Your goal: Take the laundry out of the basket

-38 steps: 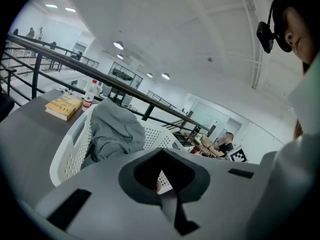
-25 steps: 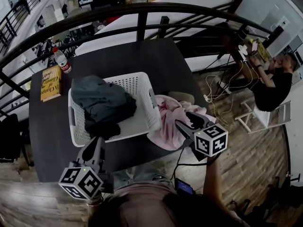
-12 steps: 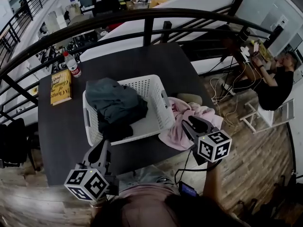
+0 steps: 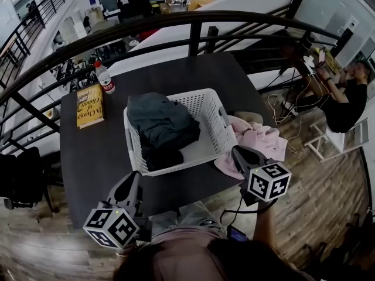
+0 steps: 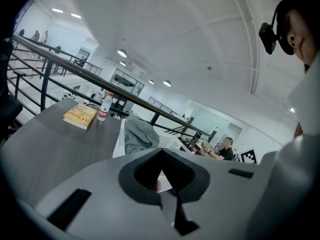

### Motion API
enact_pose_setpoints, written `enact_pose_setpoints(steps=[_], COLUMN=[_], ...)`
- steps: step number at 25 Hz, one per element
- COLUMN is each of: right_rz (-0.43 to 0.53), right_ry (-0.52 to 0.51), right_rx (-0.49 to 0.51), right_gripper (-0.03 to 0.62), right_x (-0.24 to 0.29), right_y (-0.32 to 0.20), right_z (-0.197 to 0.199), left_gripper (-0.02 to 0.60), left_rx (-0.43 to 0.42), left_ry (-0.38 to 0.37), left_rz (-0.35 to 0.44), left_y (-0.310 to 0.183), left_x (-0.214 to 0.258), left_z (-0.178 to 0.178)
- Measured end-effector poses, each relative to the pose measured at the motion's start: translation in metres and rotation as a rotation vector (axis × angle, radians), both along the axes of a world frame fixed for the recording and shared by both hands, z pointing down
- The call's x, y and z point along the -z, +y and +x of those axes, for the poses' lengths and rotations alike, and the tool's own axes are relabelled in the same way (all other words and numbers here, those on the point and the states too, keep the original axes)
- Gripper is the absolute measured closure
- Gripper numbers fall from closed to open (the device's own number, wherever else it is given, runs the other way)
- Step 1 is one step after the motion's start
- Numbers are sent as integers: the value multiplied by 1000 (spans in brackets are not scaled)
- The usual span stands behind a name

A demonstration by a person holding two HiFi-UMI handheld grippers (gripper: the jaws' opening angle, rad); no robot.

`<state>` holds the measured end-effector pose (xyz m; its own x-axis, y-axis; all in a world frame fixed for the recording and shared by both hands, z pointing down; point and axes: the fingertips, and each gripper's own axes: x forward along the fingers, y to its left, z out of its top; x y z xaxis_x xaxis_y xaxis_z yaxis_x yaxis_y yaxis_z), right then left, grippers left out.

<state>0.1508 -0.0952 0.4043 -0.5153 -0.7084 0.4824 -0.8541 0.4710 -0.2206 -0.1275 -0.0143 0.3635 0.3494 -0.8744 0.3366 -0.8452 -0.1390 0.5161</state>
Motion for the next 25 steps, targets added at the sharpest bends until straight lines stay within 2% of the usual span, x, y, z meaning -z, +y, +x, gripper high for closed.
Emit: enact_pose_setpoints(steps=[5,14,20,25], right_rz=[20,33,72,102], right_ry=[45,5,24,1], right_rx=[28,22,-11,8], right_gripper=[577,577,577,579], right_x=[-2,0,6,12], right_y=[18,47,58,67], right_z=[-35,-89,-109,-130], left_gripper=[581,581,582,582], left_rx=[-29,-82,-93,-103], left_ry=[9,14,6,-5], left_rz=[16,21,28,35], left_y=[12,35,46,52], left_x=[3,1,-5,-7], left_z=[-16,-50,-69,-79])
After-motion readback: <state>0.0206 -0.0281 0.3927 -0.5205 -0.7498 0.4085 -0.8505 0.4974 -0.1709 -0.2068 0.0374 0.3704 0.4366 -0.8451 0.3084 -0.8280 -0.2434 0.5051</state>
